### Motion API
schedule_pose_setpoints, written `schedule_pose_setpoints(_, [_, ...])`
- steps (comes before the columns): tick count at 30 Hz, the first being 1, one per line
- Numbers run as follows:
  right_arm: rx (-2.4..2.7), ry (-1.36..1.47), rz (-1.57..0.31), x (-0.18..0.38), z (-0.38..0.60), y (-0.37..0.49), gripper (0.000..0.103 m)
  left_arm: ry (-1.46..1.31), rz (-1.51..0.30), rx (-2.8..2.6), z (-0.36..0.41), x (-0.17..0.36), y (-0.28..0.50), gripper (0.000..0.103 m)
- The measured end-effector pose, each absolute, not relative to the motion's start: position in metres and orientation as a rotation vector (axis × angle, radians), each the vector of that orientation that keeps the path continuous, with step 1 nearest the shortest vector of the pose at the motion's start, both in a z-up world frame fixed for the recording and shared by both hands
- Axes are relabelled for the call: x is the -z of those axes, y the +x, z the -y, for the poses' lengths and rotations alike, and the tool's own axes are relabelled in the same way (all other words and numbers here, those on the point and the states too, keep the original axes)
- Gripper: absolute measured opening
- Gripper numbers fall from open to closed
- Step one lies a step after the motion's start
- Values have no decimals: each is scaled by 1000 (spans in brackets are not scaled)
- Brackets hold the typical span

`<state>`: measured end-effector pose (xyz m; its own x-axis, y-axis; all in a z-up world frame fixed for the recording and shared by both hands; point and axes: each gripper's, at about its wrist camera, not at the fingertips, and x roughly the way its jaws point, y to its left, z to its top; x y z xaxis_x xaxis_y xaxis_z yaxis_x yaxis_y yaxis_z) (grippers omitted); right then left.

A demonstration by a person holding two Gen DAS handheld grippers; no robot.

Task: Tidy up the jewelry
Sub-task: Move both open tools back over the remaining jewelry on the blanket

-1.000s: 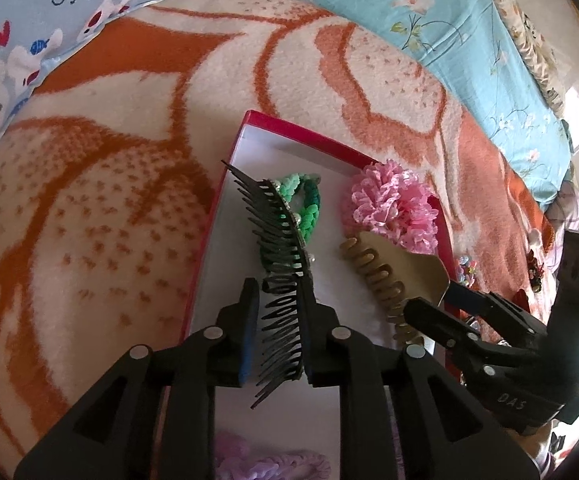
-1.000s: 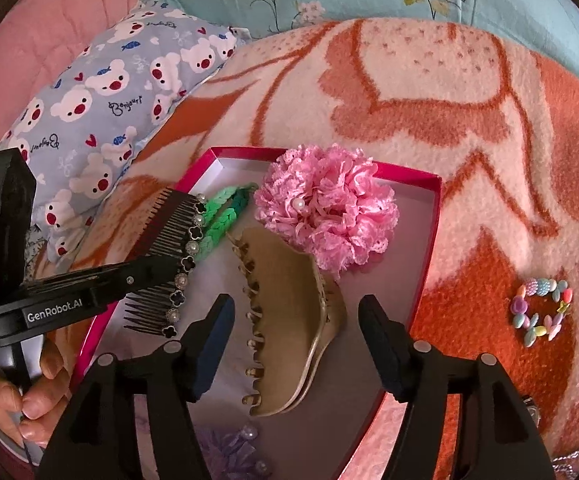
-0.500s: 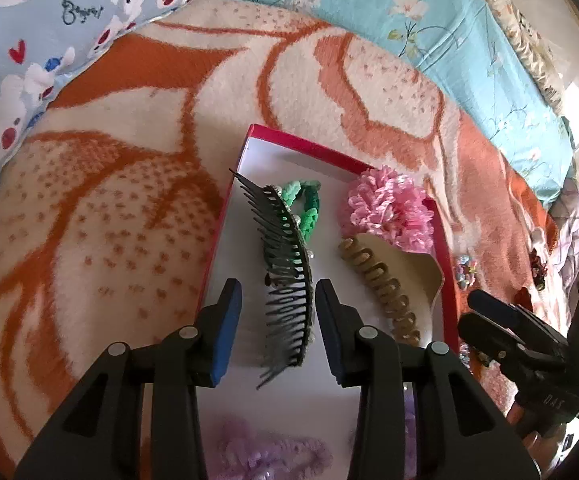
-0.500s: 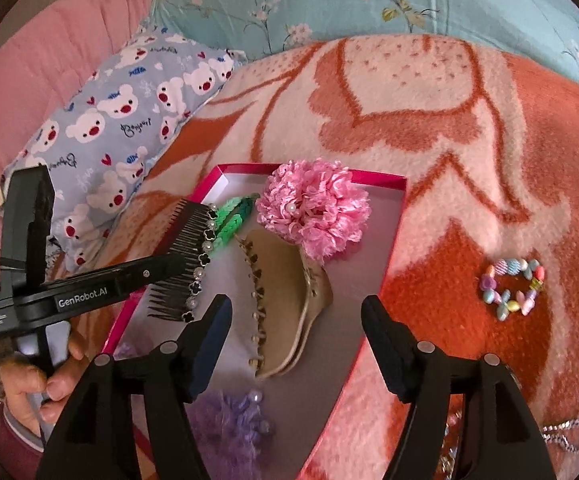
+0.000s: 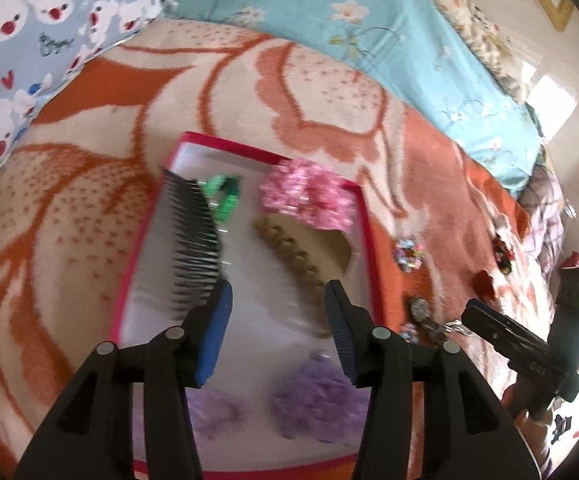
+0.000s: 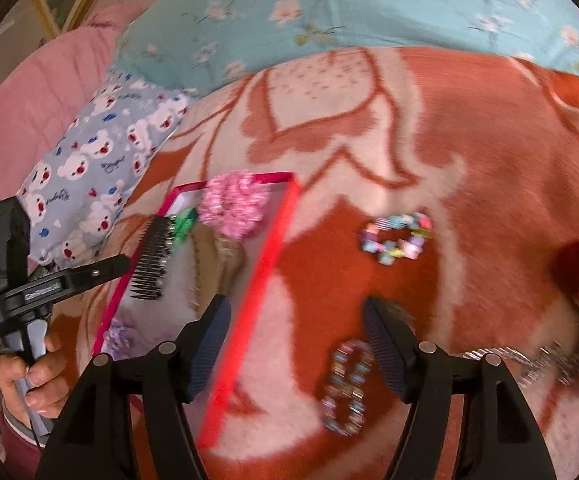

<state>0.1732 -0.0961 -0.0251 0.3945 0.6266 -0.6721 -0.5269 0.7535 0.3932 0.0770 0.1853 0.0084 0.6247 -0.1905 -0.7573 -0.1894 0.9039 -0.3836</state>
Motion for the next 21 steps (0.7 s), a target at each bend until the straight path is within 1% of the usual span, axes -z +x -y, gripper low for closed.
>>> schedule_pose_setpoints(9, [-622, 190, -906, 30, 168, 168, 70, -397, -922, 115, -126, -19, 75, 47])
schedule_pose_setpoints(21, [-486, 250, -880, 35, 249, 157, 70, -329, -972, 228, -59, -17, 76, 47])
